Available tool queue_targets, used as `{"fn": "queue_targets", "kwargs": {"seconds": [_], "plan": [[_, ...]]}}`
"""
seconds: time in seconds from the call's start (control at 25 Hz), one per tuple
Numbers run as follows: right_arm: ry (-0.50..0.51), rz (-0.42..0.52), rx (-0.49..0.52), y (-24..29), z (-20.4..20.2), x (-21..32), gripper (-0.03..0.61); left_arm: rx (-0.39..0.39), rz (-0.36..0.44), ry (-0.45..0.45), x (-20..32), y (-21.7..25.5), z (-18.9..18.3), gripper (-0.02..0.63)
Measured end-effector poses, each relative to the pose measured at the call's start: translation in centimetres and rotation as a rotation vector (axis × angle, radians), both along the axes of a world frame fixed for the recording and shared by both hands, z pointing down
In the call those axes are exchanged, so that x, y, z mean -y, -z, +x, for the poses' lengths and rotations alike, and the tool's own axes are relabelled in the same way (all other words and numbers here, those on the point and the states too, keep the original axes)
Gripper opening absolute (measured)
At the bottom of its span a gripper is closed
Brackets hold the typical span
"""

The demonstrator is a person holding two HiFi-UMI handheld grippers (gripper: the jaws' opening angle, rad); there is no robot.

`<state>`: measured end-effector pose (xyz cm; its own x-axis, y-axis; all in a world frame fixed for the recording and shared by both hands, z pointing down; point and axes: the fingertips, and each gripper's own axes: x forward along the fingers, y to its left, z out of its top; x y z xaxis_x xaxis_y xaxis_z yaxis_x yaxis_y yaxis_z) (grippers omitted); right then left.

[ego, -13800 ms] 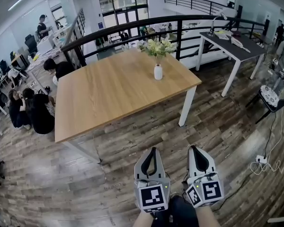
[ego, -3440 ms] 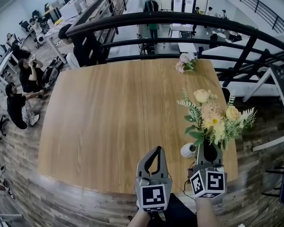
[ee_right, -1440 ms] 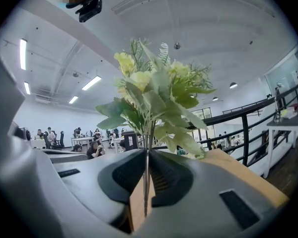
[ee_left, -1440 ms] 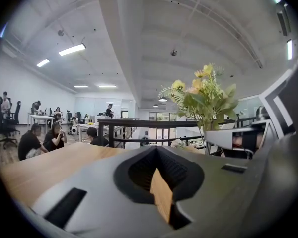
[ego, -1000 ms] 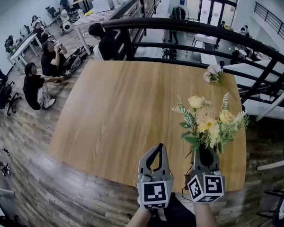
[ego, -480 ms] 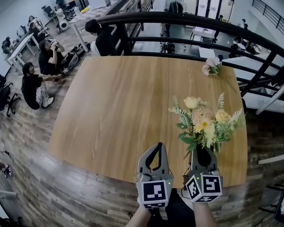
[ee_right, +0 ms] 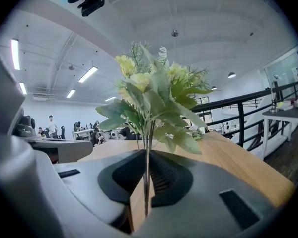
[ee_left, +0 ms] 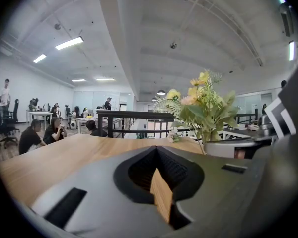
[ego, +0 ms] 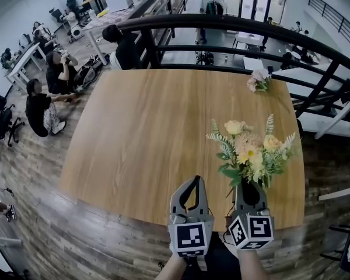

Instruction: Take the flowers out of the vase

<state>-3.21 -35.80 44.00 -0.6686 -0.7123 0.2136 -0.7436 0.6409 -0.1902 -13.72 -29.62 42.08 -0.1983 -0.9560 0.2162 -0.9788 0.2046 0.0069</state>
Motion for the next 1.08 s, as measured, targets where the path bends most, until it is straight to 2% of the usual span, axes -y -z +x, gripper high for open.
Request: {"fn": "queue_targets", "kwargs": {"seconds": [1.08], "plan": [[-0.005, 0.006, 0.011, 0.55, 0.22, -0.14, 0.037, -0.004, 0.009, 0.013, -0.35, 0.37, -0.06, 0.015]]}}
